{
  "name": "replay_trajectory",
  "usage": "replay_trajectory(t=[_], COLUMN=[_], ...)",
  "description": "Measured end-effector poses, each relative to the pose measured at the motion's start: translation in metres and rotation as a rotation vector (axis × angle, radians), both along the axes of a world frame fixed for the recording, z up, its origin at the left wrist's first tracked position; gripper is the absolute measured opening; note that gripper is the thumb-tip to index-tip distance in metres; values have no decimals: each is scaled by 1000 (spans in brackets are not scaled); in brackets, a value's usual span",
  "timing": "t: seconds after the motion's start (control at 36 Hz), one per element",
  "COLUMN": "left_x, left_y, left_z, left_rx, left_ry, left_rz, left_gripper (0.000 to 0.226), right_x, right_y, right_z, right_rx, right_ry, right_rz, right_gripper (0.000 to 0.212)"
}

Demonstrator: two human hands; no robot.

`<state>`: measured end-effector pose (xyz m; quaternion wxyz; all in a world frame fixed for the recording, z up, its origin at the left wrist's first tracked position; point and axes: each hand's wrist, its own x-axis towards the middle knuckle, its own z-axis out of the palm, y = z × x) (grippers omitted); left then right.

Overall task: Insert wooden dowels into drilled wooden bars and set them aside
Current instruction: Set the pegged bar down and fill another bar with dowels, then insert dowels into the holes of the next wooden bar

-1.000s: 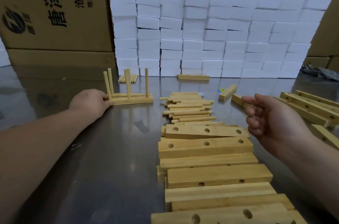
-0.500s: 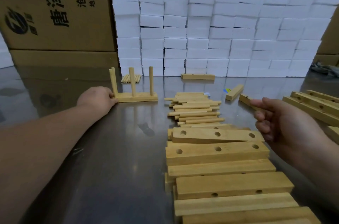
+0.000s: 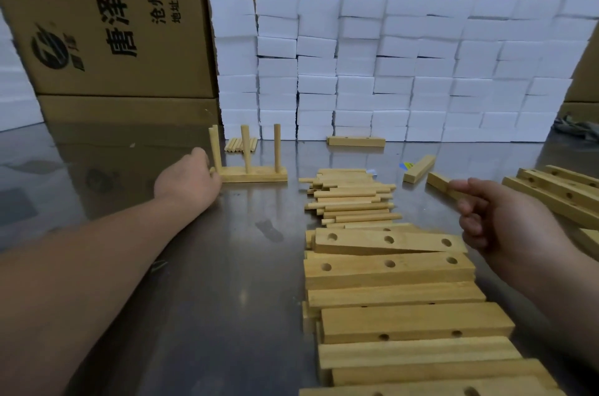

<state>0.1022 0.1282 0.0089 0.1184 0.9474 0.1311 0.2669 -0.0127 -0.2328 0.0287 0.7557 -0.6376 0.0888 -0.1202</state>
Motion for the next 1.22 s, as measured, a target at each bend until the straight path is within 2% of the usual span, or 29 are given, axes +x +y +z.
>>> replay_trajectory(t=[0.11, 0.25, 0.36, 0.42, 0.56, 0.64, 0.69, 0.78, 0.89, 1.03, 1.14, 1.22], left_x=[-24, -55, -69, -72, -74, -72, -72, -70, -69, -68, -66, -65], left_y=[-27, -92, -117, -121, -120, -120, -120, -120, -119, -118, -118, -118], left_z=[2, 4, -4, -4, -2, -3, -4, -6, -7, -8, -9, -11], left_rx=[-206, -570, -678, -711, -616, -599, -598, -574, -552, -551, -579, -567], left_ry=[-29, 77, 170, 184, 231, 229, 213, 201, 182, 153, 134, 131], left_rz=[-79, -442, -542, -539, -632, -641, -632, -624, -595, -567, -576, -583], left_gripper=[11, 23, 12, 18, 28, 28, 26, 25, 24, 20, 18, 17], right_x=[-2, -2, 2, 5, 11, 18, 22, 24, 24, 23, 22, 14], right_y=[0, -4, -14, -19, -32, -35, -34, -31, -28, -26, -24, -18], right_z=[3, -6, -8, -5, 4, 0, -7, -13, -15, -14, -15, -11], right_rx=[-147, -527, -974, -1136, -1475, -1546, -1507, -1425, -1335, -1343, -1294, -1147], right_ry=[-7, -14, 52, 121, 358, 465, 461, 374, 273, 169, 136, -44], right_rz=[-74, -132, -148, -147, -259, -146, -69, -86, -90, -159, -108, -123], right_gripper=[13, 16, 25, 33, 42, 32, 26, 27, 40, 43, 44, 37])
